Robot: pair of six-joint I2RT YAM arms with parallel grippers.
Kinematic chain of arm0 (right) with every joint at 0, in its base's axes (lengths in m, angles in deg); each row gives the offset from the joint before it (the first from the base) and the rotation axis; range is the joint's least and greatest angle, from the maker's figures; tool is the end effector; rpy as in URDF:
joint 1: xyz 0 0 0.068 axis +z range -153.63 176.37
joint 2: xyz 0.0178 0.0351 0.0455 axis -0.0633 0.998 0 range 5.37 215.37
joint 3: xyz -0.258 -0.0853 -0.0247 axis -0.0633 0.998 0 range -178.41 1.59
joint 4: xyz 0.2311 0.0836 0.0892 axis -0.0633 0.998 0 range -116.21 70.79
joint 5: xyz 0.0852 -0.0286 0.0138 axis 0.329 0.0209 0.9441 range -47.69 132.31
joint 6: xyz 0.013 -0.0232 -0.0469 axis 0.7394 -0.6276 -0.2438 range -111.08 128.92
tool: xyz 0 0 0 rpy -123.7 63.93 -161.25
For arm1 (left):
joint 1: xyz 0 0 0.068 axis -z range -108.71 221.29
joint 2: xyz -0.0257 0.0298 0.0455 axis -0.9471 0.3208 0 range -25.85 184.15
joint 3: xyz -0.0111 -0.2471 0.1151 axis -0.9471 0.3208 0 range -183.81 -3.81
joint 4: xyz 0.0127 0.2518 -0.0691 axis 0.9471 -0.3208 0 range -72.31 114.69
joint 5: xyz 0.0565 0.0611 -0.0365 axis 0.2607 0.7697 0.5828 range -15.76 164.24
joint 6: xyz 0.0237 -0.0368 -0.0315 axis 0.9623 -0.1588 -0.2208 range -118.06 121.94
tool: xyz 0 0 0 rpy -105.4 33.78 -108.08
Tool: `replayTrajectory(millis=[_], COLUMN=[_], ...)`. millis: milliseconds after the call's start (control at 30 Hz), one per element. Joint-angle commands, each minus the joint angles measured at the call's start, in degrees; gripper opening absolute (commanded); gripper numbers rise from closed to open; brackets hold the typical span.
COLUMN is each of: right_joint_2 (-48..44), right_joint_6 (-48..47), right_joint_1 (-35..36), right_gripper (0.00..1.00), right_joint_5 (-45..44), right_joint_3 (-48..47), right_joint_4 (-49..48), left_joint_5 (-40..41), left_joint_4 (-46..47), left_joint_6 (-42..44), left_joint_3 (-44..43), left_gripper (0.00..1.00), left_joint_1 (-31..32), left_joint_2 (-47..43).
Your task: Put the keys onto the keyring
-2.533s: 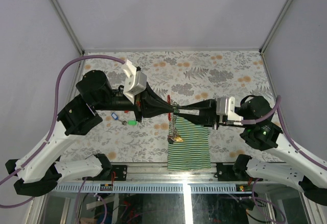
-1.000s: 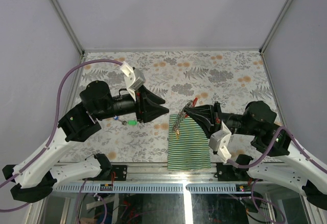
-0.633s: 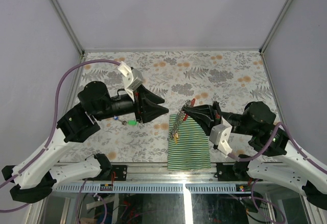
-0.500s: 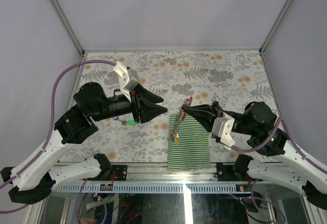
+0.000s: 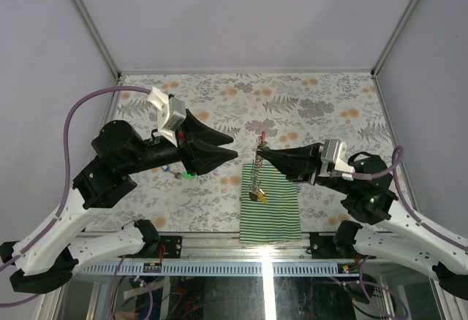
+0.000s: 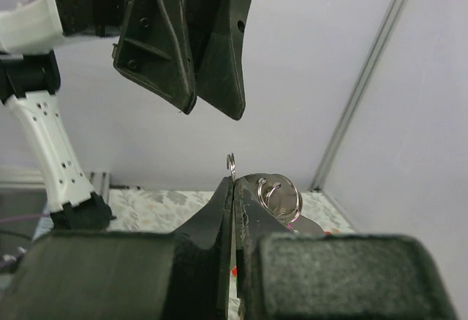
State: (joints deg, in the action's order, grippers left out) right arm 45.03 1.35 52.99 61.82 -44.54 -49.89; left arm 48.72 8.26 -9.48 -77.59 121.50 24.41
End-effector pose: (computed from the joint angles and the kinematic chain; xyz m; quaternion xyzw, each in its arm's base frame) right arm 0.0707 0.1288 0.4232 -0.3856 0.3385 0.4314 0.7420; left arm 0.0888 -0.1306 0.4823 0.3706 0.5541 -0.5000 0.5528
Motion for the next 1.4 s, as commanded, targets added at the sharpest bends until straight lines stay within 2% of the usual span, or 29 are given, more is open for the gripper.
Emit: replayTrajectory(millis=[0,333,667,1100,1367], right_joint_2=[0.85,6.33,12.15,15.23,15.69], right_joint_6=[12.13,21.18,27.48,30.09,30.03], right_joint_1=[0.22,0.22,0.22,0.20,0.19], right_gripper=[0.00,0.00,0.00,0.00,0.00], right_joint_5=[-2.63,-2.97,0.75,2.14,1.24], right_joint_3=[2.25,7.20,6.16,3.52,3.33], right_joint_4=[-18.69,-44.08,-57.74,-59.14,-57.71], left_joint_5=[-1.82,-4.71,-9.87,-12.81,-13.25], left_joint_4=[7.83,15.80,19.84,19.58,19.69], left_joint_6=[-0.91,-2.02,-0.63,2.10,1.89], left_joint_3=[-0.51,0.17,-0.96,-1.90,-2.33], left_gripper=[0.39,0.37,0.35,0.32,0.24], left_joint_1=[0.07,0.02,0.12,0.05,0.09], left_joint_2=[-0.59,0.04,2.04,4.31,4.75])
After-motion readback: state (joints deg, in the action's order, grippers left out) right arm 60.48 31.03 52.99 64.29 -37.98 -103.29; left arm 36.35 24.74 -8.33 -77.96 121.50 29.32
